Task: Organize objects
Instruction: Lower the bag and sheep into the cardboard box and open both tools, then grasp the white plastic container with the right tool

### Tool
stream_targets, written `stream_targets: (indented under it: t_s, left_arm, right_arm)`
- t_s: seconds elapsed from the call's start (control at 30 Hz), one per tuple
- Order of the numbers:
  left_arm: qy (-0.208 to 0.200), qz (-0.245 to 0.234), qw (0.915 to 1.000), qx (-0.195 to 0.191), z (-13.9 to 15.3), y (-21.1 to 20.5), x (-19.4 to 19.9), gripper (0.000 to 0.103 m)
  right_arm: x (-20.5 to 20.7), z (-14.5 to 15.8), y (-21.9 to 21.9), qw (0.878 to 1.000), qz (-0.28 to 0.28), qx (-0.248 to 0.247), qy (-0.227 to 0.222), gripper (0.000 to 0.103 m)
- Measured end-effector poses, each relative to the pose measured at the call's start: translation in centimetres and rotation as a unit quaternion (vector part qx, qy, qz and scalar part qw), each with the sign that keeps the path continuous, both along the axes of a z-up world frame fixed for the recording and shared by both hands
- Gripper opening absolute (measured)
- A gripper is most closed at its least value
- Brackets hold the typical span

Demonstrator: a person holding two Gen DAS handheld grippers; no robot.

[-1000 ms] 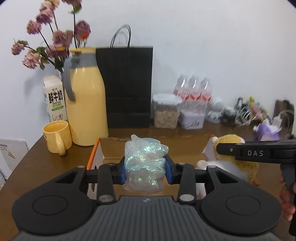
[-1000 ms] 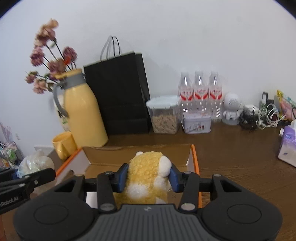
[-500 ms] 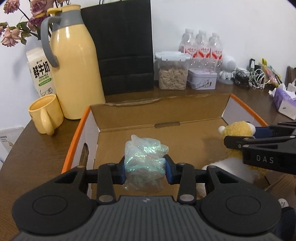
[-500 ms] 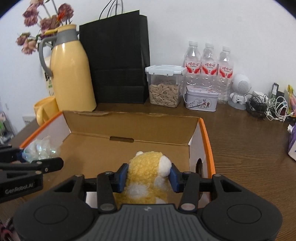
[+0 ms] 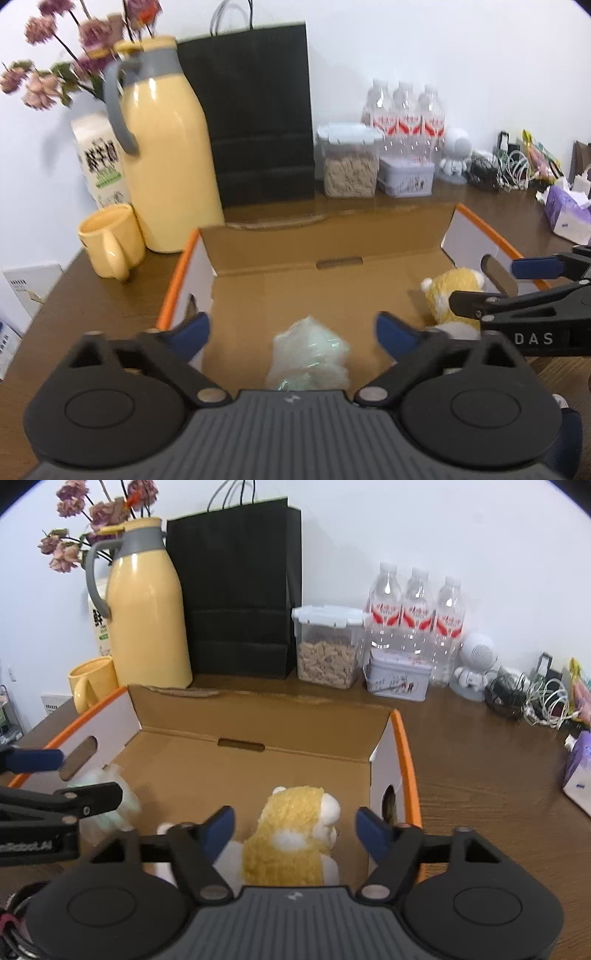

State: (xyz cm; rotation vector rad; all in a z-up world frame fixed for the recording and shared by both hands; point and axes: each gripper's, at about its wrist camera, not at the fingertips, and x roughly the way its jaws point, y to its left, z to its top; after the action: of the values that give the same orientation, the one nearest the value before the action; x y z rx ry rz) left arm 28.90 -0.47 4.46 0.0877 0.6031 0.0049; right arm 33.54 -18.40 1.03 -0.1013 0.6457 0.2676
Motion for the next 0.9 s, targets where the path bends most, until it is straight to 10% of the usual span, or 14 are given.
stream_targets:
  t_s: [0.33,0.9]
  left_arm:
    - [-0.037,0.022,0.999,-0.008,2.8,0.9,-4.7,0.103]
    - [-0.112,0.012,0.9926,-0.044,4.0,2.2,-17.2,0.103]
  right_arm:
    - [-4.5,2.8,-0.8,0.999,-0.005,0.005,-0.037,0.103]
    - [-19.3,4.7,-2.4,0.993,0.041,0.002,-0.111,0.103]
